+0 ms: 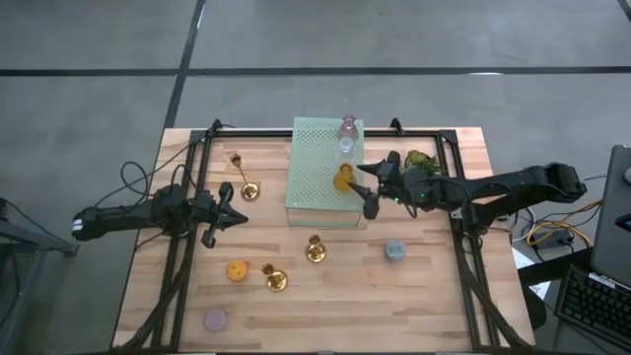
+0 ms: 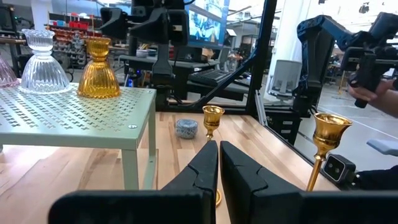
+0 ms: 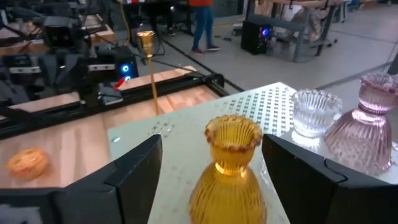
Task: Stock candles on shelf
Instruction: Put the white green scented candle on the shelf
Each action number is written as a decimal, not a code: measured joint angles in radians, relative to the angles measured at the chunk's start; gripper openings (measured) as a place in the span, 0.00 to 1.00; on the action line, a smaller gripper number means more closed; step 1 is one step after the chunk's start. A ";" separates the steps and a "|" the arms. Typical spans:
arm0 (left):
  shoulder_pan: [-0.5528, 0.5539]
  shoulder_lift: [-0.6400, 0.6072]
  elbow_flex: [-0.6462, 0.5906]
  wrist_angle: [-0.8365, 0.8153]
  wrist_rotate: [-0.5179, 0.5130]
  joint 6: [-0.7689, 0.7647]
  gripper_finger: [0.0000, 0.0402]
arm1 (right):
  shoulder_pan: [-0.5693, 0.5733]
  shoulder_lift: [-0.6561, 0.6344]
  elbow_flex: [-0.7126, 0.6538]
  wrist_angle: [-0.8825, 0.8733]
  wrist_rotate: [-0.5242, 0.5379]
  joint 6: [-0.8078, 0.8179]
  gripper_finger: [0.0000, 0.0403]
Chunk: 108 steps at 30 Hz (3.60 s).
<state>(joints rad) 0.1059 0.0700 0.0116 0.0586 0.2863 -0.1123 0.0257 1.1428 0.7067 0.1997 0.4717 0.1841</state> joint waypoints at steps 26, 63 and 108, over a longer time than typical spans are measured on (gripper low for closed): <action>0.000 0.000 0.000 0.000 0.000 0.000 0.05 | 0.403 -0.095 0.000 -0.568 0.021 0.472 0.48; 0.000 0.000 0.000 0.000 0.000 0.000 0.05 | 0.491 0.283 -0.002 -0.910 -0.245 0.791 0.91; 0.000 0.000 0.000 0.000 0.000 0.000 0.05 | 0.386 0.365 0.330 -1.038 -0.346 0.593 0.74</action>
<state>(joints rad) 0.1055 0.0698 0.0116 0.0587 0.2863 -0.1123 0.4112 1.5074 1.0365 -0.8382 0.1260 0.7774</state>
